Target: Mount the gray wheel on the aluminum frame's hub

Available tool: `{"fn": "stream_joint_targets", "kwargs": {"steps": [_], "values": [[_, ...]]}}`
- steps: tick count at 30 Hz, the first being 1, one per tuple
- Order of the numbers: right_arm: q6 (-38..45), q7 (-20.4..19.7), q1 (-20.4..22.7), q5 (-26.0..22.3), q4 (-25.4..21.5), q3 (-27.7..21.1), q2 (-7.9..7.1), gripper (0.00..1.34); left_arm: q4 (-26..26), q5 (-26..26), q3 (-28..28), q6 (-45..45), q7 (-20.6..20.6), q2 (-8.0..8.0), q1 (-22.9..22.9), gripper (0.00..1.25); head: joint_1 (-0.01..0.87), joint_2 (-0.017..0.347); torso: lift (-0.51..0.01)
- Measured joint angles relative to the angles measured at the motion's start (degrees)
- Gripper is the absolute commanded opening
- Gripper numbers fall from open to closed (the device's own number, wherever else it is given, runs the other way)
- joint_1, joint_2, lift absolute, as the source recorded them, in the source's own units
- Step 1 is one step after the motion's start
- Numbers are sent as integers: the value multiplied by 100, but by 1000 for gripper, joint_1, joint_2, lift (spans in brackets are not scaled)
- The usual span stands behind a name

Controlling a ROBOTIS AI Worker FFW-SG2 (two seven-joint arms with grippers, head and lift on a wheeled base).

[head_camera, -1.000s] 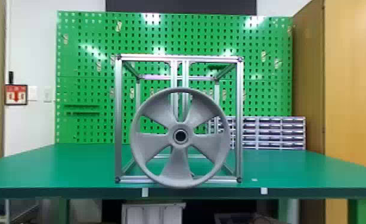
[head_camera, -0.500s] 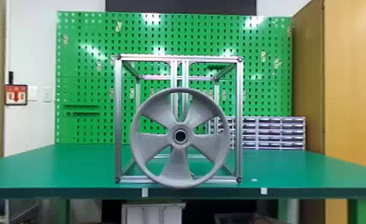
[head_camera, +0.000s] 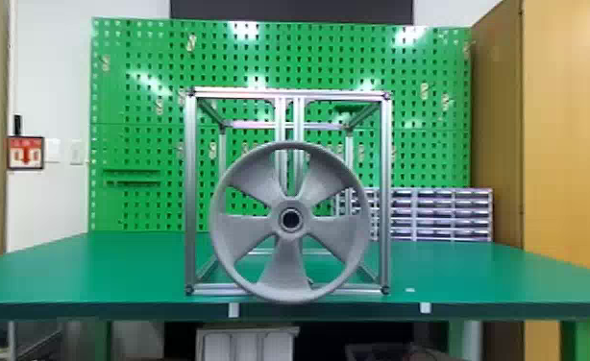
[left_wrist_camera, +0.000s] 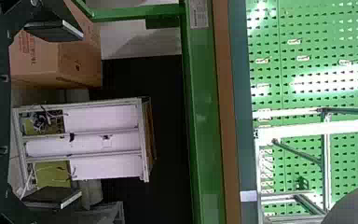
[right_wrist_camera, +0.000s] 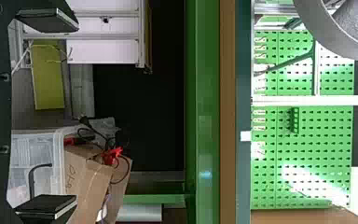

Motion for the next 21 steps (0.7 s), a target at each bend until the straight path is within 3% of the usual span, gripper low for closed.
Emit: {"fn": "stream_joint_targets", "kwargs": {"steps": [21], "values": [[71, 0, 15, -11, 10, -40, 74, 1319, 0, 3, 7, 78, 0, -4, -2, 1135, -5, 6, -499]]}}
